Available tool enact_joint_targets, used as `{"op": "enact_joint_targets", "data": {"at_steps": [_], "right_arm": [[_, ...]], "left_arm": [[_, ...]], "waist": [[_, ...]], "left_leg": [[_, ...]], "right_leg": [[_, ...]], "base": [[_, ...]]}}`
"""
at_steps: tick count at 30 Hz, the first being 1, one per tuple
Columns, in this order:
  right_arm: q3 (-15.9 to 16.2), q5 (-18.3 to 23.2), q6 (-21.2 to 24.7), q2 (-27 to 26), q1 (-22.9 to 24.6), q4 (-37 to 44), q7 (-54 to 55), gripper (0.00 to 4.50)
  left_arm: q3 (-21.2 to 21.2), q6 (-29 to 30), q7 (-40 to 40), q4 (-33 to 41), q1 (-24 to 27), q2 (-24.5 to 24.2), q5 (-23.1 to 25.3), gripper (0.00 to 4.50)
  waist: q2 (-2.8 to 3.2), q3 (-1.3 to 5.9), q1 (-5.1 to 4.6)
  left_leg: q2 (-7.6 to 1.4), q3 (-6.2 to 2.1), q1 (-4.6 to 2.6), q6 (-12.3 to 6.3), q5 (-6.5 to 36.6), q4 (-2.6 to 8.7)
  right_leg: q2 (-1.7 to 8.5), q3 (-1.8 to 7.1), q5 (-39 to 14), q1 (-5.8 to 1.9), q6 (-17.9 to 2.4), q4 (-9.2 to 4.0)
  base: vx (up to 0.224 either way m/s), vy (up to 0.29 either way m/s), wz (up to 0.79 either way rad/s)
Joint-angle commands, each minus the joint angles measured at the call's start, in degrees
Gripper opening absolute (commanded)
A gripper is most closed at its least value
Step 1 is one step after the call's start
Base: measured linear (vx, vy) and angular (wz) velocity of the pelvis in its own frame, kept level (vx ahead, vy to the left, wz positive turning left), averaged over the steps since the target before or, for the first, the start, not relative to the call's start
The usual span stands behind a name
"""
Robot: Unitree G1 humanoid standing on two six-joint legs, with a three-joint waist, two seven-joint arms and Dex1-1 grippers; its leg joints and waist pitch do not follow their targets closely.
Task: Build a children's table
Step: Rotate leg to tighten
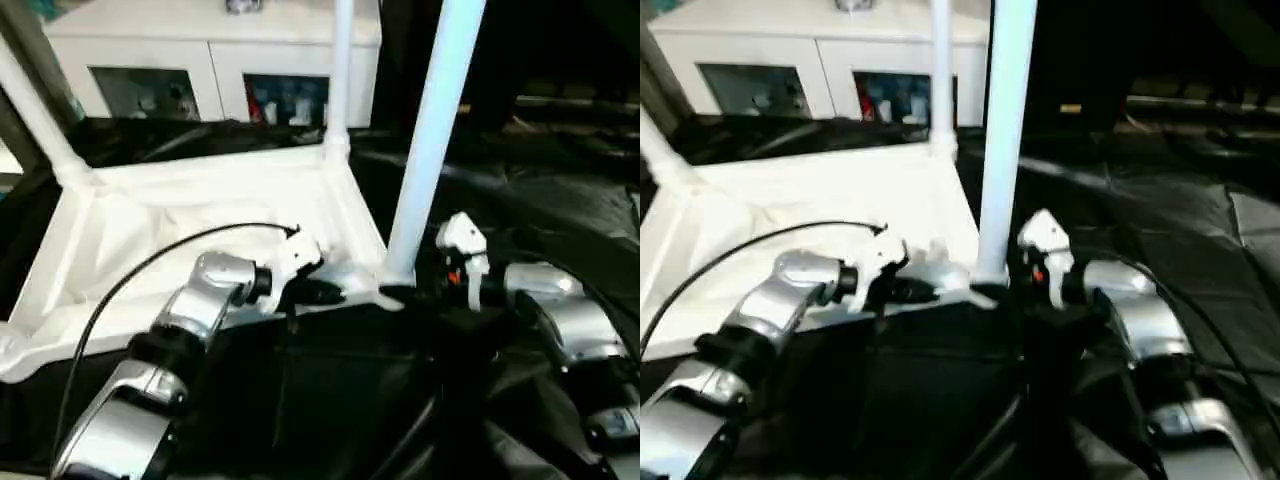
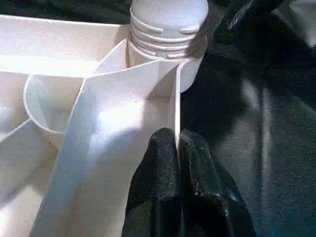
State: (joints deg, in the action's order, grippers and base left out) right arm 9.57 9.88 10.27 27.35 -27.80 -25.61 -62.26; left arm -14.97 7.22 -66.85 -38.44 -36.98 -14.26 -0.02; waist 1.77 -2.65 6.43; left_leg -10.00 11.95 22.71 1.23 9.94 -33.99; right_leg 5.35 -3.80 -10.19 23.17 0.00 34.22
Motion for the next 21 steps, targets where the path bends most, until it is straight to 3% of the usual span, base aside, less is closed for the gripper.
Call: {"op": "enact_joint_targets", "data": {"at_steps": [1,4,5,7,8,12,21], "right_arm": [[1.67,-2.18,-1.15,-0.48,-0.50,-1.13,0.09,3.90],[2.14,-3.46,-1.91,-0.67,-1.48,-2.46,2.36,3.90],[2.02,-3.58,-1.83,-0.92,-1.76,-2.94,3.01,3.90],[1.84,-3.51,-1.50,-1.16,-1.92,-3.21,3.46,3.90],[1.89,-3.60,-1.62,-1.21,-2.10,-3.47,3.41,3.90],[1.40,-3.47,-1.94,-1.96,-2.40,-4.10,2.80,3.53],[1.13,-2.47,-2.02,-1.97,-1.71,-3.97,1.54,2.82]], "left_arm": [[0.35,-0.71,-1.77,3.55,-0.75,1.21,-3.61,0.00],[0.31,-0.65,-1.50,3.94,-0.66,1.14,-3.42,0.00],[0.39,-0.73,-1.36,3.91,-0.65,1.13,-3.36,0.00],[0.53,-0.68,-1.36,4.02,-0.57,1.10,-3.30,0.00],[0.62,-0.68,-1.38,4.11,-0.51,1.13,-3.27,0.00],[0.88,-0.06,-1.35,4.85,-0.17,1.15,-3.24,0.00],[0.93,0.57,-1.78,5.43,0.48,0.86,-3.58,0.00]], "waist": [[-1.04,3.55,-0.37],[-1.03,3.59,-0.35],[-1.45,3.65,-0.48],[-1.24,3.75,-0.37],[-1.43,3.78,-0.38],[-1.51,3.82,-0.30],[-1.44,3.86,-0.35]], "left_leg": [[-3.80,-1.67,-1.88,-2.61,13.13,4.06],[-3.74,-1.64,-1.91,-2.60,12.67,4.01],[-3.67,-1.60,-1.82,-2.70,11.97,3.97],[-3.65,-1.63,-1.69,-3.24,10.59,3.84],[-3.64,-1.58,-1.67,-3.65,9.97,3.76],[-3.57,-1.53,-1.50,-4.73,8.95,3.56],[-3.60,-1.55,-1.58,-4.60,9.14,3.54]], "right_leg": [[3.95,2.51,-13.84,-2.23,-13.70,-3.96],[3.88,2.57,-13.53,-2.24,-13.49,-4.03],[3.78,2.52,-13.01,-2.26,-13.52,-3.91],[3.87,2.54,-11.41,-2.41,-13.63,-3.63],[3.76,2.52,-10.50,-2.41,-13.71,-3.52],[3.86,2.47,-9.71,-2.53,-14.05,-3.40],[3.74,2.46,-9.96,-2.50,-13.96,-3.36]], "base": [[0.000,0.000,0.00],[0.000,0.000,0.00],[0.000,0.000,0.00],[0.000,0.000,0.00],[0.000,0.000,0.00],[0.000,0.000,0.00],[0.000,0.000,0.00]]}}
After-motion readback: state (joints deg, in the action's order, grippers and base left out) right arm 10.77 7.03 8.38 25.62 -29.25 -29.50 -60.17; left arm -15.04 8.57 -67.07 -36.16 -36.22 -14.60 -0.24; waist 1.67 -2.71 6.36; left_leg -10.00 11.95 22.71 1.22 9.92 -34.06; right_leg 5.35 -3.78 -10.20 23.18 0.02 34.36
